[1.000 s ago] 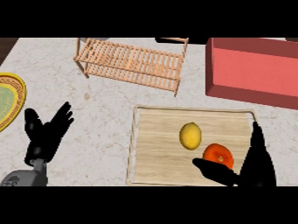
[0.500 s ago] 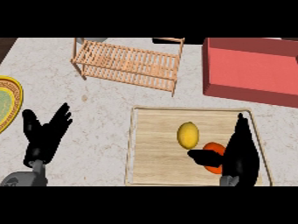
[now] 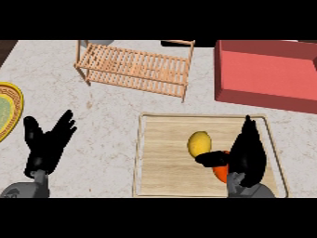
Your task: Pick the lemon from the tray and place it in the tiered shelf
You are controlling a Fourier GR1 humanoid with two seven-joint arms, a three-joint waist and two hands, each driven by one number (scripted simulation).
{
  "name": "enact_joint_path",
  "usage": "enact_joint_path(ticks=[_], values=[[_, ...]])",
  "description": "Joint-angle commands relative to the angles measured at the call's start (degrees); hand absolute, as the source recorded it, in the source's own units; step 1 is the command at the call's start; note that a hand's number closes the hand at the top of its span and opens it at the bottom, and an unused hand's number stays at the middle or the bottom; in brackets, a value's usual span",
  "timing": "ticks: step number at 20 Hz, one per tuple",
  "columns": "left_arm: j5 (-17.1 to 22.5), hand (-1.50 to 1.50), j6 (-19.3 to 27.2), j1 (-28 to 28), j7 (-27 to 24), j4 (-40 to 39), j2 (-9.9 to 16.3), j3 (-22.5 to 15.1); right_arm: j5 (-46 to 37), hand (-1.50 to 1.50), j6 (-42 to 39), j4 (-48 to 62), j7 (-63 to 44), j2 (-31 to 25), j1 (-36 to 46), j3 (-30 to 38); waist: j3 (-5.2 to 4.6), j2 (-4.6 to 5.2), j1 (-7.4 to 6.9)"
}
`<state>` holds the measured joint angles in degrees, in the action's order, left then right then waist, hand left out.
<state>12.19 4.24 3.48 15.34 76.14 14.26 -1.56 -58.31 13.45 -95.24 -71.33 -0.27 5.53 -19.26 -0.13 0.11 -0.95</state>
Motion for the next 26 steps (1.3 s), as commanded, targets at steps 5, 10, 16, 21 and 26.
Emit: enact_joint_path(ticks=[5,10,16,21,26], values=[[0.05,0.0,0.72,0.35,2.57,1.33,0.08,0.32,-1.59,-1.5,1.59,5.0,-13.88,0.26,2.43,1.48,0.08,-0.2,0.23],[-0.38,0.0,-0.68,-0.52,-0.16,0.44,0.01,0.11,-2.58,-1.5,1.59,8.36,-13.88,0.27,6.23,2.79,0.04,-0.08,0.0],[-0.47,0.0,-0.18,-0.31,1.15,1.57,0.13,0.5,-3.06,-1.5,7.69,10.51,-13.87,0.27,5.58,-0.43,0.1,-0.13,0.1],[-1.25,0.0,0.17,1.05,-0.16,-1.31,-1.06,0.43,-1.84,-1.5,10.74,15.39,-12.86,0.27,7.47,-0.62,0.13,0.1,0.18],[-0.14,0.0,-2.13,0.28,-1.6,-2.12,-0.56,1.26,8.26,1.5,-0.88,21.27,-6.69,0.27,13.06,-2.8,0.1,0.15,-0.28]])
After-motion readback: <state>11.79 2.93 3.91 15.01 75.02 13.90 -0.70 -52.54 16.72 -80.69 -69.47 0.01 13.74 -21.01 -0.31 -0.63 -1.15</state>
